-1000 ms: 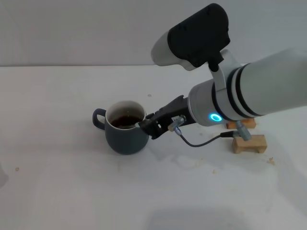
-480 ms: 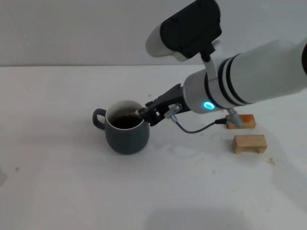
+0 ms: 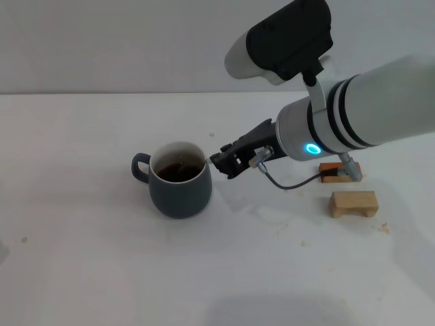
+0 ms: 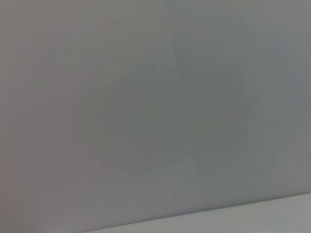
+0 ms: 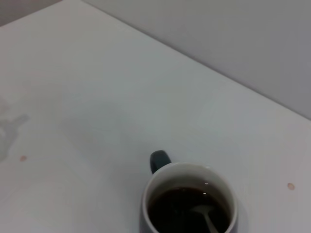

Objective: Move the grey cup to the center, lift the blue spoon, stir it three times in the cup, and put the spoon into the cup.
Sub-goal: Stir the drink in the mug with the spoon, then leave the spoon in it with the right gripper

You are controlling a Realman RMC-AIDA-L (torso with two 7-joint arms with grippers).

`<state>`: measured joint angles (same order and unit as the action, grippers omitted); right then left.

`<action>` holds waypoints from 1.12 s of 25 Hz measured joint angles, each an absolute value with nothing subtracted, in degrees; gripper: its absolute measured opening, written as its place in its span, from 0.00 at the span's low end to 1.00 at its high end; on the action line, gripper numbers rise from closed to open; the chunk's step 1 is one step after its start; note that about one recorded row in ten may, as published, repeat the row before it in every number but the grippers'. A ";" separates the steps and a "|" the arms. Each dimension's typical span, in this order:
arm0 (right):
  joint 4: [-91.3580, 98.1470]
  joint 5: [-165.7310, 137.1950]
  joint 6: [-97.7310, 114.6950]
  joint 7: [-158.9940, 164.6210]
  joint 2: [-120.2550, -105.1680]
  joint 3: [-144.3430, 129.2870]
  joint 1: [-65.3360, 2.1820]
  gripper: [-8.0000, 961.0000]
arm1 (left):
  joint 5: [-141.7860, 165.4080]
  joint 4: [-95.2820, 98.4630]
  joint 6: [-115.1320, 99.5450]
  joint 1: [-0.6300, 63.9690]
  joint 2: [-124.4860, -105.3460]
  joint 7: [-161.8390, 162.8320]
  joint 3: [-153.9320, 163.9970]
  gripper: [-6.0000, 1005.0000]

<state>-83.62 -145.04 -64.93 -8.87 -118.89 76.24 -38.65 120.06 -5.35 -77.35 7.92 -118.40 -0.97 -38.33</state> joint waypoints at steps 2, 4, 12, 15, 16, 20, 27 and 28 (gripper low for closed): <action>-84.08 -144.90 -65.19 -8.78 -118.94 76.06 -38.43 0.17 | 120.06 -5.34 -77.35 7.92 -118.40 -0.98 -38.33 0.00; -84.94 -144.64 -65.65 -8.50 -119.07 75.50 -38.04 0.17 | 120.06 -5.29 -77.34 7.96 -118.39 -1.09 -38.33 0.00; -84.22 -141.84 -63.89 -7.94 -119.26 72.31 -38.97 0.17 | 120.06 -5.27 -77.39 7.93 -118.39 -1.18 -38.32 0.00; -81.86 -141.75 -61.22 -7.91 -119.27 71.37 -41.08 0.17 | 120.06 -5.27 -77.59 7.72 -118.39 -1.14 -38.32 0.00; -81.86 -141.75 -61.22 -7.91 -119.27 71.37 -41.08 0.17 | 120.07 -5.27 -77.76 7.55 -118.36 -1.07 -38.32 0.00; -78.42 -141.88 -58.28 -8.46 -119.19 71.29 -43.11 0.17 | 120.07 -5.27 -77.97 7.17 -118.29 -1.02 -38.32 0.00; -77.23 -144.48 -57.87 -9.07 -119.02 72.94 -43.29 0.17 | 120.06 -5.27 -78.11 7.03 -118.36 -0.99 -38.32 0.00; -77.95 -144.90 -58.69 -9.07 -118.98 73.69 -42.75 0.17 | 120.06 -5.27 -78.13 7.01 -118.37 -0.98 -38.32 0.00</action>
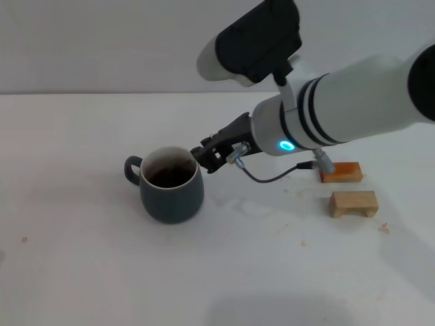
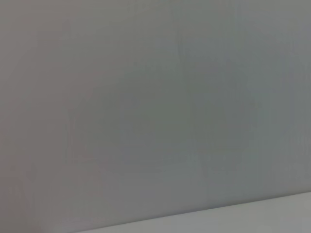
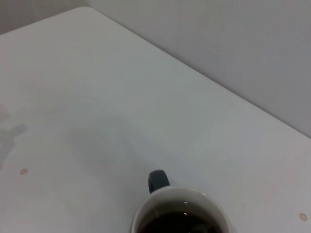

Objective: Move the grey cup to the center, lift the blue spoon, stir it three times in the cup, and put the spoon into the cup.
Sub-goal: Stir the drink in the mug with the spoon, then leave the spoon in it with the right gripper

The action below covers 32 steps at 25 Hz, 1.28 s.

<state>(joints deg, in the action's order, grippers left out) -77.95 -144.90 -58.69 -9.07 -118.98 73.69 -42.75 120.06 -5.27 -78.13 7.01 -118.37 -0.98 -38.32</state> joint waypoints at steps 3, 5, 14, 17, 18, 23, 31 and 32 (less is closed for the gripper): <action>-78.95 -144.94 -59.61 -9.08 -118.94 74.14 -42.00 0.17 | 120.05 -5.27 -78.14 7.02 -118.39 -0.97 -38.32 0.00; -80.40 -144.77 -60.47 -9.09 -119.03 74.03 -41.12 0.17 | 120.05 -5.27 -78.14 7.03 -118.38 -0.96 -38.32 0.00; -81.18 -141.43 -60.66 -9.03 -119.18 71.28 -41.45 0.17 | 120.05 -5.27 -78.20 7.32 -118.22 -1.08 -38.32 0.00; -80.35 -141.30 -58.61 -9.04 -119.25 70.78 -42.23 0.17 | 120.06 -5.27 -78.39 7.39 -118.21 -1.01 -38.32 0.00; -80.35 -141.30 -58.61 -9.04 -119.25 70.78 -42.23 0.17 | 120.07 -5.27 -78.55 7.39 -118.21 -0.96 -38.32 0.00; -78.01 -140.86 -54.73 -9.05 -119.27 71.08 -42.64 0.17 | 120.08 -5.28 -79.19 7.21 -118.21 -0.94 -38.32 0.00; -78.62 -140.14 -53.78 -11.28 -119.20 69.79 -42.59 0.21 | 120.06 -5.27 -79.50 6.58 -118.28 -0.95 -38.32 0.00; -79.37 -140.14 -54.03 -11.28 -119.16 69.78 -42.10 0.26 | 120.06 -5.27 -79.50 6.53 -118.28 -0.95 -38.32 0.00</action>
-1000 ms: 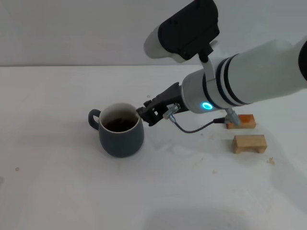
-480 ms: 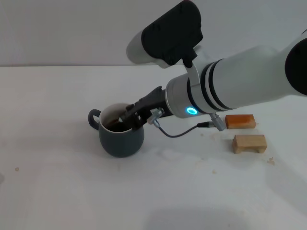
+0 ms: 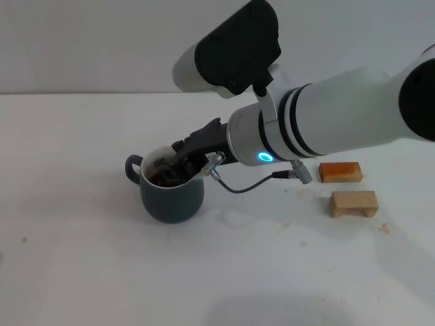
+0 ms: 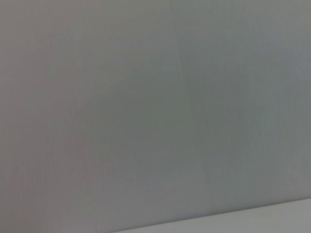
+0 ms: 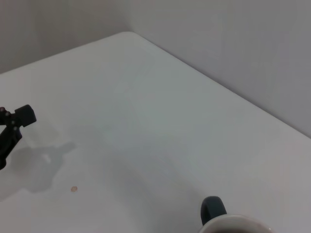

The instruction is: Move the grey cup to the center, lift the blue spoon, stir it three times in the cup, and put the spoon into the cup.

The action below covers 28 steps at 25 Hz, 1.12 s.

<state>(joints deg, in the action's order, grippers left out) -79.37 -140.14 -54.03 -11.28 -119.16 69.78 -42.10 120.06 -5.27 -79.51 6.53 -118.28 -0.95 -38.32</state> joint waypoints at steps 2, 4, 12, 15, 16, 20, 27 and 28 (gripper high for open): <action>-79.87 -140.22 -54.03 -11.28 -119.14 69.85 -41.71 0.35 | 120.05 -5.27 -79.54 6.43 -118.29 -0.95 -38.32 0.00; -81.65 -142.72 -52.18 -11.68 -119.06 70.16 -39.81 0.40 | 120.05 -5.27 -79.73 6.31 -118.30 -0.96 -38.32 0.00; -85.62 -159.85 -22.26 -11.84 -119.18 69.79 -23.24 0.48 | 120.05 -5.27 -81.21 5.89 -118.26 -0.97 -38.32 0.00; -80.10 -162.11 12.44 -12.05 -119.11 68.24 -10.51 0.50 | 120.05 -5.27 -81.40 5.71 -118.22 -0.97 -38.58 0.00; -80.10 -162.11 12.44 -12.05 -119.11 68.24 -10.51 0.50 | 120.06 -5.23 -81.60 5.64 -118.21 -0.97 -38.89 0.00; -67.43 -164.62 40.76 -12.17 -119.31 67.24 -3.79 0.53 | 120.06 -5.26 -81.95 5.63 -118.25 -0.96 -39.08 0.00; -50.21 -150.65 57.49 -11.46 -119.40 65.34 -0.27 0.57 | 120.06 -5.27 -81.95 5.67 -118.27 -0.61 -41.30 0.00; -46.37 -146.70 59.94 -11.40 -119.34 64.12 0.10 0.58 | 120.06 -5.27 -81.97 5.71 -118.25 -0.26 -41.66 0.00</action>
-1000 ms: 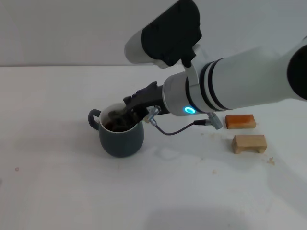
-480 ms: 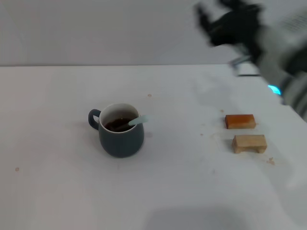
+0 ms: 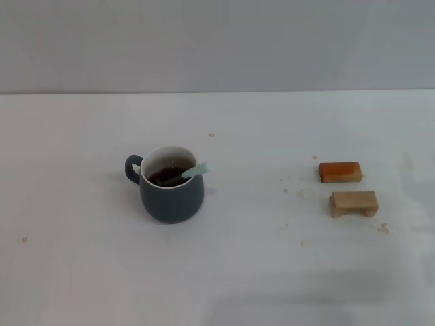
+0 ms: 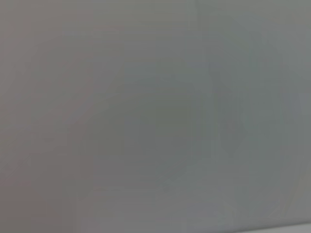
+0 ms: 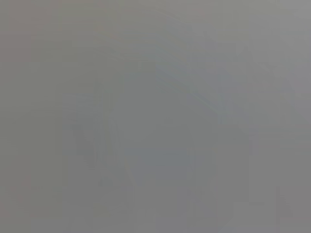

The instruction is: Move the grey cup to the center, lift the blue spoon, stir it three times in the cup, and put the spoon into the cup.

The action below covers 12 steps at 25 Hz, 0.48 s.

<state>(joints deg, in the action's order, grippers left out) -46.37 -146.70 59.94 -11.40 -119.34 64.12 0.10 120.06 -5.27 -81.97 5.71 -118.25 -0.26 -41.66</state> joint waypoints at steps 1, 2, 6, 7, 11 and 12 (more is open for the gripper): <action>-46.37 -146.70 59.94 -11.40 -119.34 64.12 0.10 0.58 | 120.06 -5.25 -81.99 5.78 -118.22 0.29 -42.11 0.00; -42.30 -144.35 64.24 -11.39 -119.43 62.29 0.29 0.59 | 120.06 -5.19 -81.99 5.89 -118.18 0.95 -42.65 0.00; -38.12 -138.92 72.79 -11.77 -119.49 57.46 1.13 0.61 | 120.06 -4.86 -81.90 6.20 -118.14 2.95 -44.66 0.00; -37.90 -137.62 73.88 -11.76 -119.47 56.50 1.50 0.61 | 120.06 -4.82 -81.90 6.21 -118.13 3.10 -45.04 0.00; -35.75 -135.60 75.68 -11.48 -119.42 55.44 1.84 0.62 | 120.05 -4.89 -82.06 6.24 -118.11 3.44 -45.82 0.00; -35.15 -135.21 76.10 -11.40 -119.44 55.23 1.70 0.62 | 120.06 -4.97 -82.15 6.27 -118.08 3.51 -45.83 0.00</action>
